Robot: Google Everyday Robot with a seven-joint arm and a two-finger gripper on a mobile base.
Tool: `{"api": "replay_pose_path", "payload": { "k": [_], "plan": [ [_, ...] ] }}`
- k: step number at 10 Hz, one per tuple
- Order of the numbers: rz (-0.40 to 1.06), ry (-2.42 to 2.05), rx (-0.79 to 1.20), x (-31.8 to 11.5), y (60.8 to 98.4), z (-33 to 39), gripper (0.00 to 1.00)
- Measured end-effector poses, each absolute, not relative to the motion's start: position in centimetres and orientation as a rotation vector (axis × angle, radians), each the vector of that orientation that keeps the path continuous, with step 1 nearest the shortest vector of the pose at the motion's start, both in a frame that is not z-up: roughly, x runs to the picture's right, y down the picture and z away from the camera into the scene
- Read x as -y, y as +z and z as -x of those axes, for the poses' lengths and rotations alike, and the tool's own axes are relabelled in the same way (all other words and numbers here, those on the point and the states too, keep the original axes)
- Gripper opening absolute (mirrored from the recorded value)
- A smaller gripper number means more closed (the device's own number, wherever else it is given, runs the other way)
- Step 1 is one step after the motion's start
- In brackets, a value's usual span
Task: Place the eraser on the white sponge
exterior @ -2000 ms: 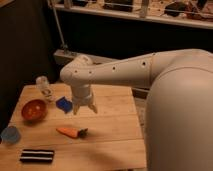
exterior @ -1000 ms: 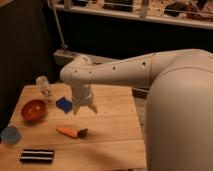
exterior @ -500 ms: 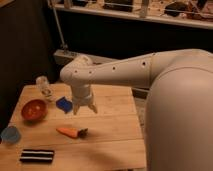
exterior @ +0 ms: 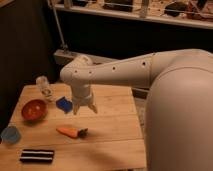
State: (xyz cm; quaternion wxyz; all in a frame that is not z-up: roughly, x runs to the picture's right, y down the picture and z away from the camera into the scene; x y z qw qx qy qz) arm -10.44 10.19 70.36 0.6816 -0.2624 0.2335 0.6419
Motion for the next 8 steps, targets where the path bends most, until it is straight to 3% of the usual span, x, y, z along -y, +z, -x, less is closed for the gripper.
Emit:
{"api": "replay_pose_path", "payload": {
  "k": [4,8],
  "plan": [
    [0.596,1.314,-0.406,-10.1,69.2,13.8,0.65],
    [0.598,1.019,-0.247,-12.7,66.5,20.3,0.65]
  ]
}}
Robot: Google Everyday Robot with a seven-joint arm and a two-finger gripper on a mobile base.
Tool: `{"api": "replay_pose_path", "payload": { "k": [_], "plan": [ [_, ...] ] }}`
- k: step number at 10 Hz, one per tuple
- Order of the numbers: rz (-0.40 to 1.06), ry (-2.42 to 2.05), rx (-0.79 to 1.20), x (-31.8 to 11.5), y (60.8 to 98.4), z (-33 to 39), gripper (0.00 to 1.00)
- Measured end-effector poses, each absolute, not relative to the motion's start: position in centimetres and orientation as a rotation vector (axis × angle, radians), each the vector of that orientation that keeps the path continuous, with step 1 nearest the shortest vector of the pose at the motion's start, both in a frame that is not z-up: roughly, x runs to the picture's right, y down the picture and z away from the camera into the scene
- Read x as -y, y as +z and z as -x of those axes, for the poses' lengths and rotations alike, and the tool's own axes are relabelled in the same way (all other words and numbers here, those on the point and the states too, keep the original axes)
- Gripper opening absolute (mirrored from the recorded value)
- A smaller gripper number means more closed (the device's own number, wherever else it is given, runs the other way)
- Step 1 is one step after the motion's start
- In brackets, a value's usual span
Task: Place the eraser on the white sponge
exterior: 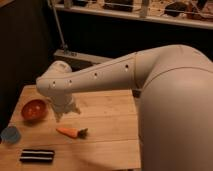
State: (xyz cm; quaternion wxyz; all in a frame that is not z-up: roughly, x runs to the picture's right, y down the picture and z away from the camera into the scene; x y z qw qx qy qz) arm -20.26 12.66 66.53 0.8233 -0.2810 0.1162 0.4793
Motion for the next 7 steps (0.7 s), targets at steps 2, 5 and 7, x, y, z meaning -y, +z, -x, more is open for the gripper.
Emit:
{"api": "replay_pose_path", "payload": {
  "k": [2,5,7],
  "plan": [
    [0.599,0.901,-0.197,-14.3,65.4,22.4,0.65],
    [0.646,0.753,-0.111,-16.9,63.7,25.5,0.65],
    [0.697,0.661,-0.053,-18.7,62.5,27.0,0.65]
  ]
}}
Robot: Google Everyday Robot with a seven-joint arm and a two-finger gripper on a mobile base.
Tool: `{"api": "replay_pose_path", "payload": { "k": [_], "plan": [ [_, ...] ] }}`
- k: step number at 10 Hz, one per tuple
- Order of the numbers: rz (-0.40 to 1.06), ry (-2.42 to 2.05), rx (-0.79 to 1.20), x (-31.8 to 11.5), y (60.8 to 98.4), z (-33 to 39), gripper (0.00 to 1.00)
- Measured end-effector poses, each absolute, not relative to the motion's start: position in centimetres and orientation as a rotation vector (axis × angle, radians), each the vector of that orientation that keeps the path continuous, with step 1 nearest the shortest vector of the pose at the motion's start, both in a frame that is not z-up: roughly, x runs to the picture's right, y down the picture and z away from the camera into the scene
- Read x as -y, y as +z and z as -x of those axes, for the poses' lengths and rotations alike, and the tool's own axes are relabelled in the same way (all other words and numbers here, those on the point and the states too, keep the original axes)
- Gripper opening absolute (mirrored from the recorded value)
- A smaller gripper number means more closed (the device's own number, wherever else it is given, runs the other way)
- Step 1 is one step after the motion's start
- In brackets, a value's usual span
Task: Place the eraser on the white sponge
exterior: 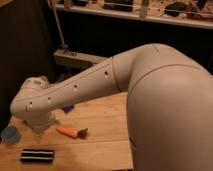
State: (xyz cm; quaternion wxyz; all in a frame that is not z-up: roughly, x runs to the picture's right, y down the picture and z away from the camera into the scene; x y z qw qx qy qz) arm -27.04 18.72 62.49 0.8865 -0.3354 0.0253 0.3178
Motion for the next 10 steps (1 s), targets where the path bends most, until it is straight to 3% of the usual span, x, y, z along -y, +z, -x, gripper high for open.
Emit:
{"api": "replay_pose_path", "payload": {
  "k": [10],
  "plan": [
    [0.704,0.597,0.022,-20.47,62.78,28.27,0.65]
  ]
}}
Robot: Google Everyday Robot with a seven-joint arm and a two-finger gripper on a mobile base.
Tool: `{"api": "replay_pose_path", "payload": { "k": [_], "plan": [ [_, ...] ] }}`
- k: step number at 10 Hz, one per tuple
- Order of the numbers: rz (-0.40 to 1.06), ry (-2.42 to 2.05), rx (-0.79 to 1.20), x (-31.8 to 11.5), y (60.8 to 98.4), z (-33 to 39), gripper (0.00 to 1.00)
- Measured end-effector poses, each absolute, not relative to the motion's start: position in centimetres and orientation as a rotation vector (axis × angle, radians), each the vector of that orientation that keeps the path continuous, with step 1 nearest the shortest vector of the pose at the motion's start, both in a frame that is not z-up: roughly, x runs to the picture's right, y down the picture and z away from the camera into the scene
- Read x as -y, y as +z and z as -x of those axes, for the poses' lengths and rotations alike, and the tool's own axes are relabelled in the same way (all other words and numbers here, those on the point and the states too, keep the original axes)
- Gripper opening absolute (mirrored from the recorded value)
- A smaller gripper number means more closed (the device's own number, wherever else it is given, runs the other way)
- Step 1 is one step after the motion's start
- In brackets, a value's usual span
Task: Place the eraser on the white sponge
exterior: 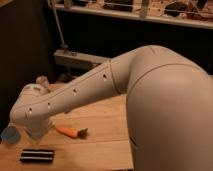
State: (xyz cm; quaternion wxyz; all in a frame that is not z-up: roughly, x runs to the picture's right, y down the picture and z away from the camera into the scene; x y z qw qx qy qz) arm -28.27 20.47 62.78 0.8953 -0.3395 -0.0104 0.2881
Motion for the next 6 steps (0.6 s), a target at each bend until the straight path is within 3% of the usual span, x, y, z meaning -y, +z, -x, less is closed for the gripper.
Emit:
{"api": "replay_pose_path", "payload": {
  "k": [6],
  "plan": [
    [0.779,0.318,0.277,-26.4,62.3,35.8,0.65]
  ]
}}
